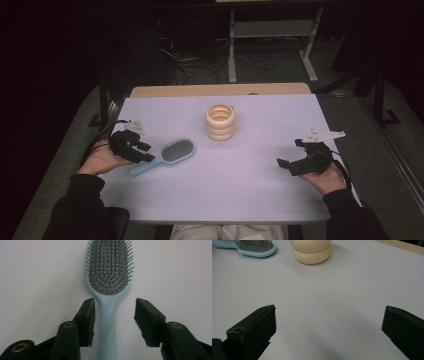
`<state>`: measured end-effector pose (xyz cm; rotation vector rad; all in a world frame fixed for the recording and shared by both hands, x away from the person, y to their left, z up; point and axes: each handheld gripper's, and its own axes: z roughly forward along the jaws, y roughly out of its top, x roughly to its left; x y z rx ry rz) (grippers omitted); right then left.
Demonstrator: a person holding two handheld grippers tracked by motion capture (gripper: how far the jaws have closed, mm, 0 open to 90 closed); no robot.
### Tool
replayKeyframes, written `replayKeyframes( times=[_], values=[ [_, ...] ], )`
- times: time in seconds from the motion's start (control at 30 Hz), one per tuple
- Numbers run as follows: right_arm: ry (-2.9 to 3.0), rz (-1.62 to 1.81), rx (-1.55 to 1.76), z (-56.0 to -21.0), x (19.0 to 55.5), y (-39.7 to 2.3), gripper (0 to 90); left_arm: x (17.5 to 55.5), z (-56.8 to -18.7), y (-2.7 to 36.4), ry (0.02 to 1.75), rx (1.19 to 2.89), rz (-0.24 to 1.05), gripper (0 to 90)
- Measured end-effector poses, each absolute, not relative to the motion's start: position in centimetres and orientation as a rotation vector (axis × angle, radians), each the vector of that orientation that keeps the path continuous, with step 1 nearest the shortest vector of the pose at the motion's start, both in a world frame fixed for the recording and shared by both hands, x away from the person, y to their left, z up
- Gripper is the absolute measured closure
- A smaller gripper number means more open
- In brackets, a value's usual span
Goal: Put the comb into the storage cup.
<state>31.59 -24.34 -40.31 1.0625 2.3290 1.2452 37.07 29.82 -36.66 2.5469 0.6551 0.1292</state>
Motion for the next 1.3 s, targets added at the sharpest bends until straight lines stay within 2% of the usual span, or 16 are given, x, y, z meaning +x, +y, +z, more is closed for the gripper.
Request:
replayKeyframes(
  times=[0.2,0.3,0.67,0.8,0.97,1.1,1.3],
  values=[
    [2.333,1.243,1.062,-40.3,31.6,-24.3,0.0,37.4,-37.7,28.9,0.665,2.585,0.129,40.8],
    [2.334,1.243,1.058,-40.3,31.6,-24.3,0.0,37.7,-38.3,28.7,0.679,2.598,0.145,32.5],
    [2.338,1.241,1.061,-40.4,31.6,-24.3,0.0,38.0,-40.9,28.6,0.73,2.643,0.131,13.7],
    [2.34,1.24,1.059,-40.4,31.6,-24.3,0.0,37.9,-41.4,28.8,0.724,2.636,0.148,13.4],
    [2.341,1.239,1.059,-40.5,31.6,-24.2,0.0,38.0,-41.8,28.7,0.71,2.65,0.129,17.4],
    [2.342,1.239,1.06,-40.5,31.6,-24.2,0.0,38.2,-42.2,28.5,0.697,2.662,0.081,31.8],
    [2.348,1.234,1.062,-40.5,31.6,-24.2,0.0,38.4,-42.2,28.3,0.687,2.655,0.115,51.0]
  ],
)
